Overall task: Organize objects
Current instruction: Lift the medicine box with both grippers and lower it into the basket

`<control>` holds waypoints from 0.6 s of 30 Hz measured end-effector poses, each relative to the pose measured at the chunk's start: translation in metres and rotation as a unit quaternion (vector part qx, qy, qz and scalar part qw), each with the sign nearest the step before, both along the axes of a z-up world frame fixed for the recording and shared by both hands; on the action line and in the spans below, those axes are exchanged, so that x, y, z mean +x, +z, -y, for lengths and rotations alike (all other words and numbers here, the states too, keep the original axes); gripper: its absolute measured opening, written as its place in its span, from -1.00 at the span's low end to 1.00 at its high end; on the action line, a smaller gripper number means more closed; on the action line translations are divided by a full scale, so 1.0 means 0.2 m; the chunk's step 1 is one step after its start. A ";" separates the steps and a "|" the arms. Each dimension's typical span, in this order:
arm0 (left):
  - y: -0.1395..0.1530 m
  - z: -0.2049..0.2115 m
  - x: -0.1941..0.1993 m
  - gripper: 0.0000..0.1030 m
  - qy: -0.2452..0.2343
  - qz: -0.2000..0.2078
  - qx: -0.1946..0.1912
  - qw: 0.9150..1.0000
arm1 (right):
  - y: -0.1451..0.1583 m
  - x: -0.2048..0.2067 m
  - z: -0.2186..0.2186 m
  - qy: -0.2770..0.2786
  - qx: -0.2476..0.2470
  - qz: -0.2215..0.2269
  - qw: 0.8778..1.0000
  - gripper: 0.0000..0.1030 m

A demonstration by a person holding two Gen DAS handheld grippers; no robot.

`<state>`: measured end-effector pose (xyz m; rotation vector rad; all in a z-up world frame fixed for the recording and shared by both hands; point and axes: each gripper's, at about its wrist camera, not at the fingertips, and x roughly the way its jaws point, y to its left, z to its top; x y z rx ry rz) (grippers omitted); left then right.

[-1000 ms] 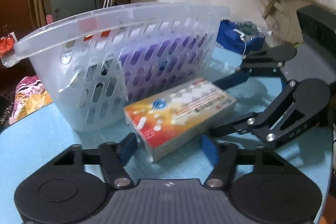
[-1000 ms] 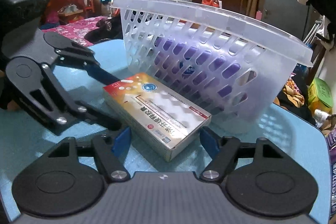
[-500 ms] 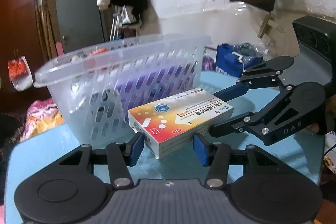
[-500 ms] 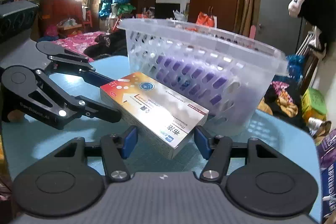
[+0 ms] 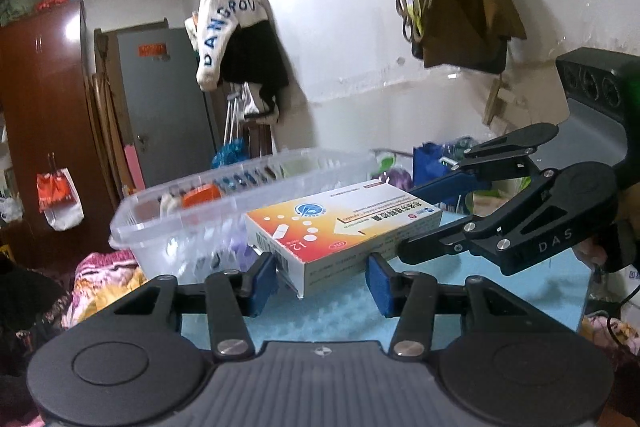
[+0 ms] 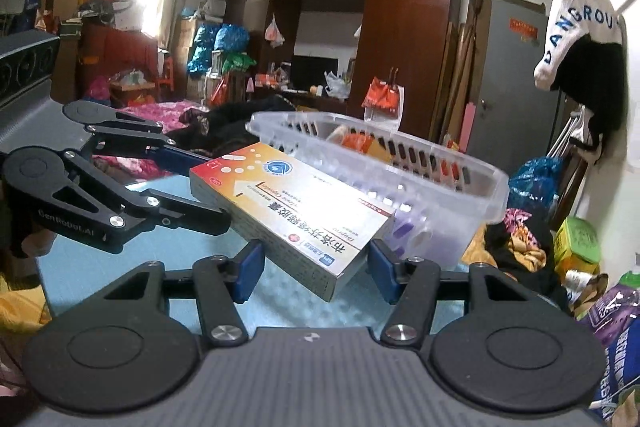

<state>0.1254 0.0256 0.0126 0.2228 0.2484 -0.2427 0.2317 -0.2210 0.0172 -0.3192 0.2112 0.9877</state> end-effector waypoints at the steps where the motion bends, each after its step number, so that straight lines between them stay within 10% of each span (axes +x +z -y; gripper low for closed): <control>1: 0.02 0.00 0.00 0.03 0.000 0.004 0.001 1.000 | 0.02 0.01 0.00 -0.001 0.001 0.003 1.000 0.17; 18: 0.37 -0.08 0.52 -0.01 0.023 -0.003 0.000 1.000 | 0.28 0.45 -0.21 -0.033 -0.005 -0.008 0.999 0.09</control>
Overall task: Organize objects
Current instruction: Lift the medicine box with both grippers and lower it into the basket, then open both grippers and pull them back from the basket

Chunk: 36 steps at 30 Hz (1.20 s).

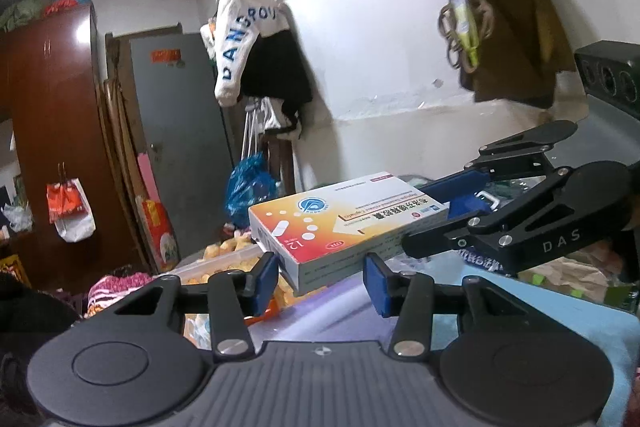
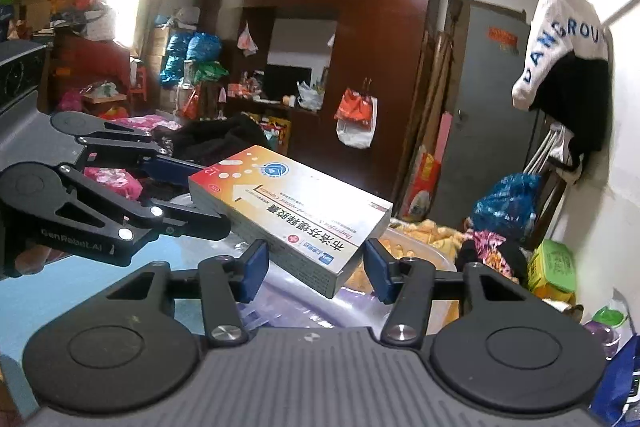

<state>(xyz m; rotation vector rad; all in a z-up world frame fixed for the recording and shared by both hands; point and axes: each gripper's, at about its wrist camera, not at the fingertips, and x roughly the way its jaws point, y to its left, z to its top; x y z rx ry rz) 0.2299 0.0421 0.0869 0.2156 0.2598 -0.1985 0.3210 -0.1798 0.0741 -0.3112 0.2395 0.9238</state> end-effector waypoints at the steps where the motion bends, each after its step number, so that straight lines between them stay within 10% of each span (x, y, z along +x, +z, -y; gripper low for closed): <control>1: -0.02 0.00 0.03 -0.01 0.002 -0.005 0.001 1.000 | -0.01 0.03 -0.02 -0.001 -0.004 -0.005 1.000 0.08; 19: -0.14 0.02 0.28 0.03 0.014 -0.059 -0.003 0.998 | -0.11 0.16 0.02 -0.034 -0.023 -0.037 0.998 0.15; 23: -0.14 0.03 0.21 0.82 0.038 -0.006 -0.008 0.999 | -0.09 0.12 0.09 -0.078 0.013 -0.008 0.997 1.00; 36: -0.16 -0.08 -0.24 1.00 0.098 0.014 -0.091 0.991 | -0.09 -0.12 0.25 -0.117 0.071 -0.073 0.988 1.00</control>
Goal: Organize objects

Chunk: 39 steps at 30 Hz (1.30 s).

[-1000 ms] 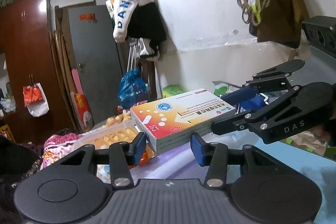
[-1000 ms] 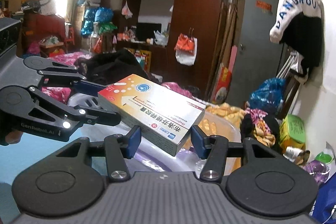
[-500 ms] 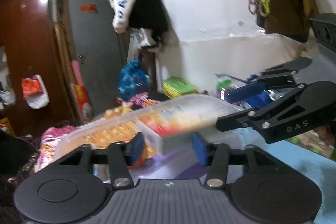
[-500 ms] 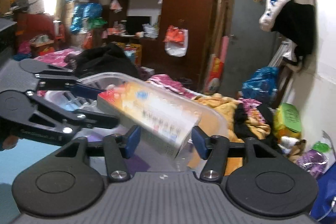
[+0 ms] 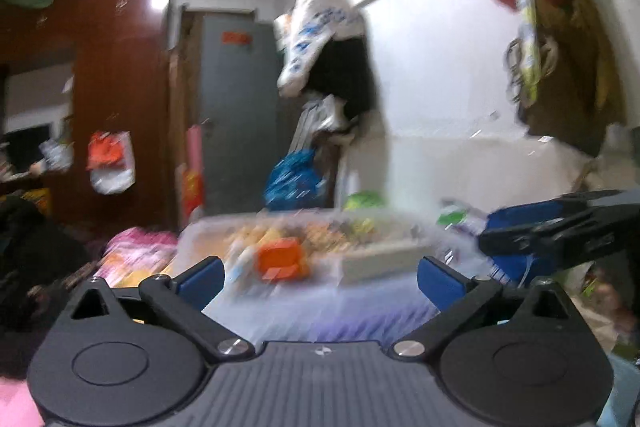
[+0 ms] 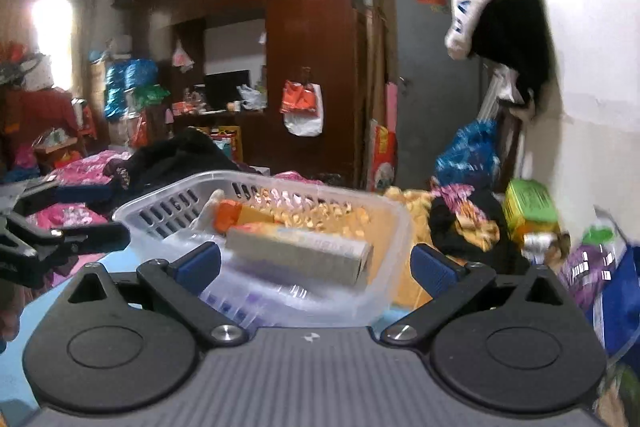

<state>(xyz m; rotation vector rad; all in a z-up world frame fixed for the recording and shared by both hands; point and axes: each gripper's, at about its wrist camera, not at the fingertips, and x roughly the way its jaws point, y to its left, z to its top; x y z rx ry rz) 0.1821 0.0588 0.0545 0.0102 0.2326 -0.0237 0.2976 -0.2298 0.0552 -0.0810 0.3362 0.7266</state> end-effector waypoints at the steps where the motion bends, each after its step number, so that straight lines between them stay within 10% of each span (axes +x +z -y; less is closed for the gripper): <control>1: -0.01 0.01 -0.05 1.00 0.006 0.008 0.008 1.000 | -0.02 -0.04 0.01 -0.019 0.004 -0.004 1.000 1.00; 15: -0.09 0.19 -0.68 1.00 0.067 -0.026 0.002 0.997 | -0.15 -0.57 0.27 0.009 0.044 -0.008 0.999 1.00; 39: -0.03 0.30 -0.76 1.00 0.070 -0.018 0.001 0.997 | -0.08 -0.60 0.28 0.009 0.043 0.010 0.999 1.00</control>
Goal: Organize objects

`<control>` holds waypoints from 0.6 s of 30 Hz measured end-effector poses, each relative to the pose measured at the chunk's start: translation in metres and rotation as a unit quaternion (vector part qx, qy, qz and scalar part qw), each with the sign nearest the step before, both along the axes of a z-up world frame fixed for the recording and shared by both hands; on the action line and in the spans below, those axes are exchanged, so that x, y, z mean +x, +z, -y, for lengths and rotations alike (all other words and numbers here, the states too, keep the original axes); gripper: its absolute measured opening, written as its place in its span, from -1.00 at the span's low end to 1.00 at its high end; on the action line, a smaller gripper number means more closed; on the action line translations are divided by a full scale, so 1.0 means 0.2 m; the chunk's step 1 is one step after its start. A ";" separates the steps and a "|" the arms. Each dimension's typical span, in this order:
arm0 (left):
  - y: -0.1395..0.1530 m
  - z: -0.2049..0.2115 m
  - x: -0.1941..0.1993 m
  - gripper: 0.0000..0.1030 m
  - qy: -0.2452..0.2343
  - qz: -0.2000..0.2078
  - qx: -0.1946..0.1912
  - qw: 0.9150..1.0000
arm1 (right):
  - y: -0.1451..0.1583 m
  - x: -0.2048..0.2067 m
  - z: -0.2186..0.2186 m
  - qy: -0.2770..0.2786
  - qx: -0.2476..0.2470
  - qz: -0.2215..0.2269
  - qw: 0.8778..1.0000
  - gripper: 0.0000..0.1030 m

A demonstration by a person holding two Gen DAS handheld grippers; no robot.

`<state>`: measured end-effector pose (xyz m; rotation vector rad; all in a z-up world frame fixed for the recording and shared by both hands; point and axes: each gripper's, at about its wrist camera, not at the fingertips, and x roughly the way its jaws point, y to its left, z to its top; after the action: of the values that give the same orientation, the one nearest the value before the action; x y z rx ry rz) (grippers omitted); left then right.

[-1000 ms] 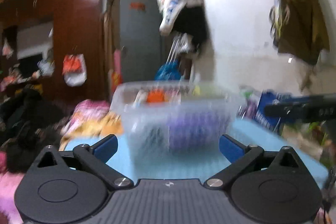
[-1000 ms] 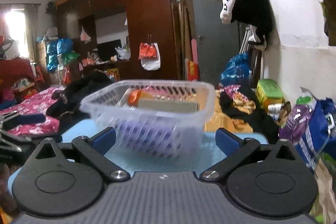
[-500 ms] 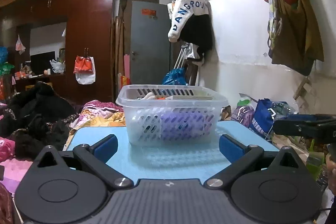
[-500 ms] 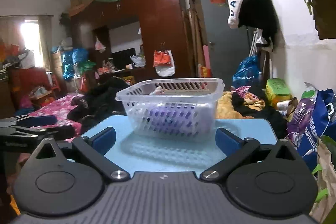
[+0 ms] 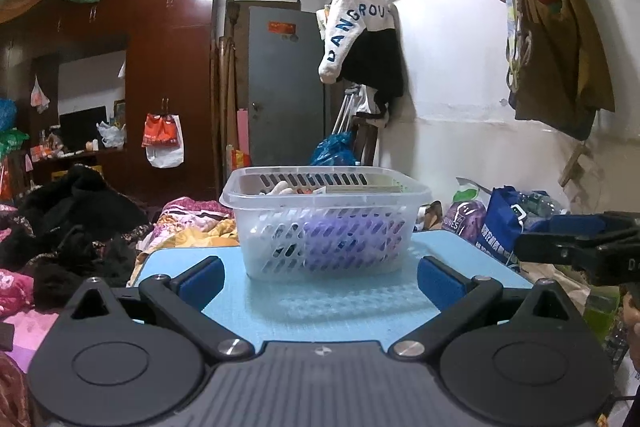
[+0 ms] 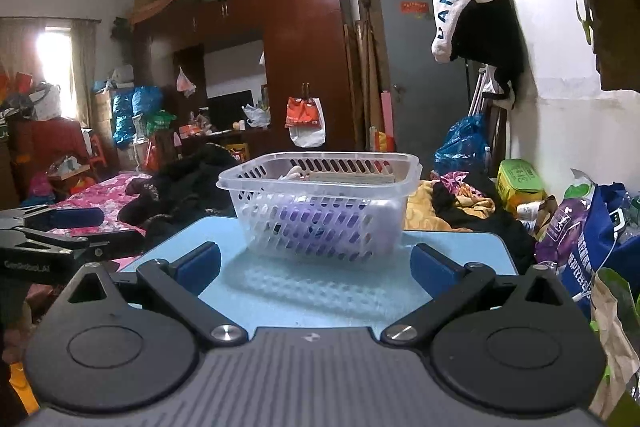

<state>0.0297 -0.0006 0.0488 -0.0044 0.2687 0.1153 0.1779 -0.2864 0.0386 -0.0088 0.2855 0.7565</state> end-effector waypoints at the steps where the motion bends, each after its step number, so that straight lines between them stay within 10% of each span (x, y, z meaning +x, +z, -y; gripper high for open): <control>1: 0.00 0.01 0.00 1.00 0.001 0.000 0.003 1.000 | 0.00 0.00 0.00 -0.001 0.001 0.000 1.000 1.00; 18: -0.01 0.02 0.00 1.00 -0.001 0.002 0.004 1.000 | -0.02 -0.02 0.01 0.001 0.002 0.000 1.000 1.00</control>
<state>0.0299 -0.0045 0.0478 0.0029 0.2647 0.1136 0.1744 -0.2880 0.0345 -0.0058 0.2834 0.7589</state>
